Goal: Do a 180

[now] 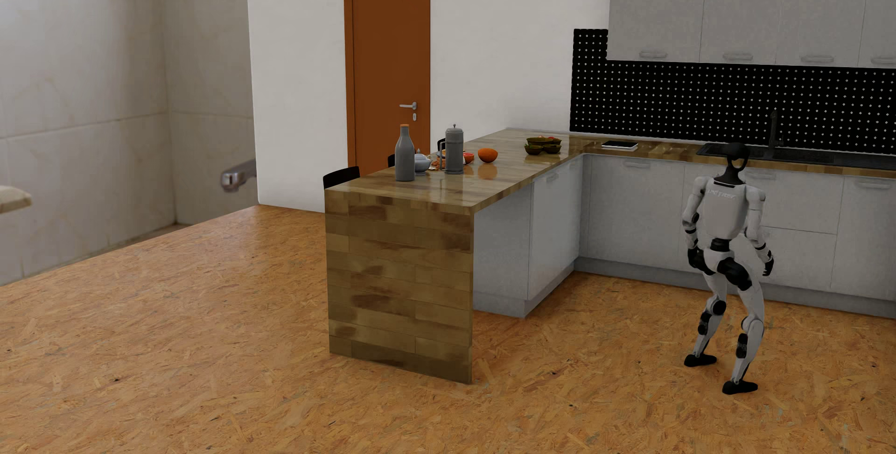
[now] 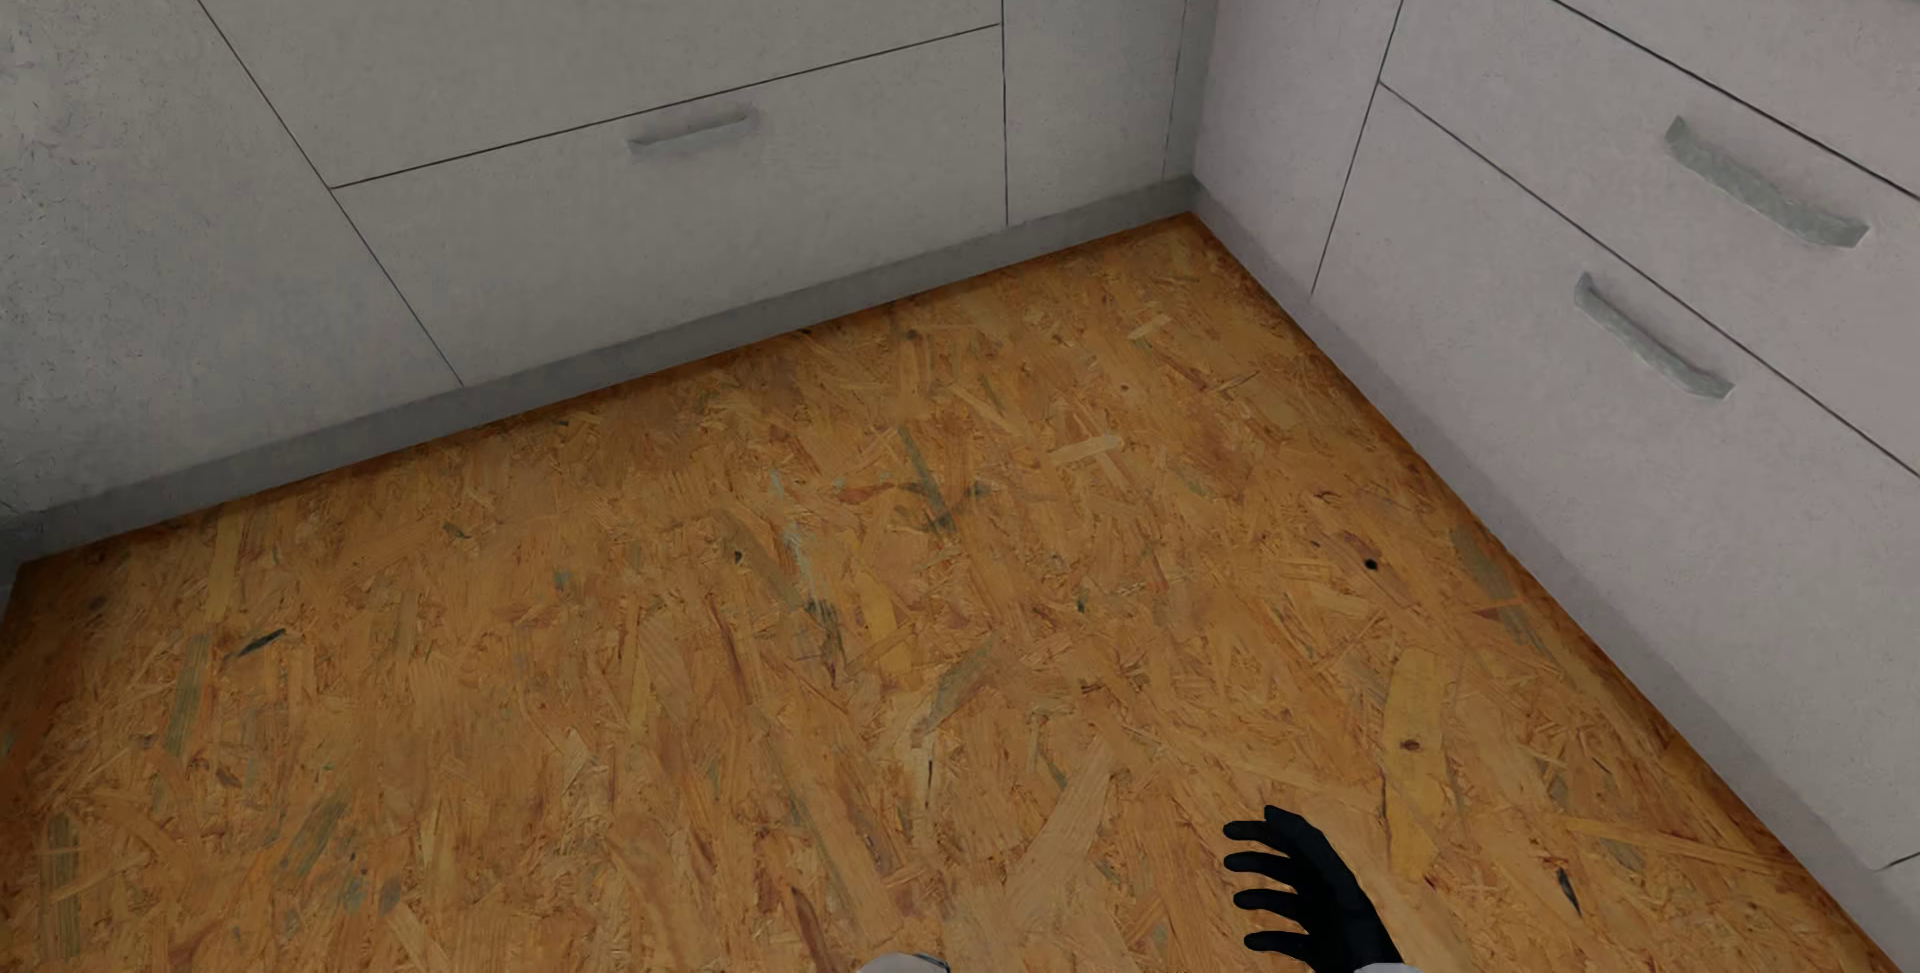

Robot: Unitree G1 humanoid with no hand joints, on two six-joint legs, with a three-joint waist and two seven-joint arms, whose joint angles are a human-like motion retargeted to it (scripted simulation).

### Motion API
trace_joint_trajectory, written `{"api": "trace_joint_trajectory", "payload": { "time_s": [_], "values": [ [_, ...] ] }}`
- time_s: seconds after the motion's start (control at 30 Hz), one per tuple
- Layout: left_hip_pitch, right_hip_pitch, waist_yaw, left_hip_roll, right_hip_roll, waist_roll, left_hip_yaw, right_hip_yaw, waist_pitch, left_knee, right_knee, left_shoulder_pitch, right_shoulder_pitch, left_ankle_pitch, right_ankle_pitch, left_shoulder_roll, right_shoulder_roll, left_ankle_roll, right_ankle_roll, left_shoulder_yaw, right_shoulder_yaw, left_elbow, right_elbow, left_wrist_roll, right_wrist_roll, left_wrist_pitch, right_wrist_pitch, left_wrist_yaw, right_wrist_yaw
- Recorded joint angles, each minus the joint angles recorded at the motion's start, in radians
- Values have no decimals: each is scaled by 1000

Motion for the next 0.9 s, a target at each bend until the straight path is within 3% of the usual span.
{"api": "trace_joint_trajectory", "payload": {
  "time_s": [0.1,0.2,0.23,0.27,0.3,0.33,0.37,0.4,0.47,0.5,0.53,0.57,0.6,0.63,0.67,0.7,0.73,0.77,0.8,0.83,0.87,0.9],
  "values": [
    [-14,-21,8,-36,-21,-8,-29,19,13,-9,67,14,9,25,15,16,2,4,28,-8,1,12,-26,-7,-4,-42,1,20,57],
    [-30,22,52,-51,-18,-39,-48,46,-5,-60,-15,31,26,73,-9,-4,0,0,29,12,14,20,-6,-32,-24,-33,27,47,80],
    [-39,39,76,-52,-25,-44,-43,35,-19,-78,-67,33,43,62,-4,-20,-16,25,33,26,18,11,3,-41,-29,-17,33,80,82],
    [-57,63,84,-23,-28,-27,-5,2,-26,-55,-104,46,44,0,13,-18,-41,94,34,10,8,-21,-1,-37,-36,11,47,111,86],
    [-72,67,54,4,-36,-23,23,-18,-23,-26,-86,53,13,-38,0,13,-26,55,35,8,-4,3,-5,-23,-45,32,58,114,84],
    [-81,58,17,8,-40,-25,22,-14,-19,-25,-50,46,-13,2,-20,31,1,-19,37,8,7,35,-6,-8,-51,53,51,111,71],
    [-79,53,12,-6,-35,-30,9,8,-15,-57,-36,26,-10,107,-40,26,10,15,41,4,20,32,-16,-5,-56,73,33,100,55],
    [-84,50,26,-23,-44,-39,-5,7,-19,-80,-41,28,25,125,-41,-9,-3,5,45,18,32,8,-17,-11,-62,73,3,95,45],
    [-85,97,62,-22,-56,-35,0,-39,-9,-83,-104,32,46,40,-19,-8,-4,53,43,-18,7,-18,10,-10,-71,56,-6,148,48],
    [-92,98,52,-9,-54,-28,10,-39,6,-66,-75,26,21,17,-23,7,5,35,42,-6,1,-10,-15,-10,-66,46,13,146,58],
    [-100,68,26,-11,-40,-22,-6,-17,12,-74,2,27,-1,68,-17,17,13,13,33,-1,5,14,-21,-12,-56,31,18,135,65],
    [-109,37,18,-34,-36,-41,-25,15,2,-104,40,53,-3,125,-27,26,13,0,14,-20,32,15,-20,-28,-46,16,17,112,71],
    [-129,86,34,-36,-31,-45,-14,32,-6,-85,-53,59,6,80,-72,11,-18,35,21,-14,38,9,24,-50,-42,14,-2,83,82],
    [-148,102,48,-20,-37,-27,16,13,1,-32,-55,50,11,-3,-76,-13,-49,129,75,11,-5,10,51,-52,-40,21,-6,80,94],
    [-177,101,29,3,-39,-14,41,-7,5,29,-25,52,5,-62,-96,-15,-40,168,76,11,-18,-18,51,-42,-45,31,9,74,90],
    [-192,72,-9,25,-37,6,47,-22,19,57,74,9,0,-24,-99,8,-32,110,23,-11,-14,6,7,-29,-53,31,38,54,74],
    [-196,-4,-53,22,-33,17,21,-16,27,29,236,-25,-2,112,-41,24,-19,7,-16,-37,1,29,-32,-21,-62,18,62,37,51],
    [-196,-91,-76,-1,1,-6,3,43,14,-28,336,10,11,211,33,14,1,10,-56,-18,23,6,-27,-31,-78,-15,66,26,30],
    [-198,-103,-87,-32,52,-44,-5,77,8,-53,209,38,22,166,-41,25,7,10,-95,-8,-9,4,3,-62,-96,-66,68,46,31],
    [-208,-80,-66,-48,64,-56,-4,77,6,-24,115,57,47,38,-64,-3,-33,9,-89,33,-30,2,35,-88,-104,-114,66,74,42],
    [-236,-47,-14,-14,58,-25,31,31,-4,117,83,45,58,-136,-51,10,-85,61,12,6,-42,2,78,-100,-99,-142,77,99,55],
    [-228,-31,-25,19,44,-9,78,-8,-12,275,93,27,25,-225,-61,20,-71,72,34,4,-55,3,67,-82,-84,-142,100,111,55]
  ]
}}
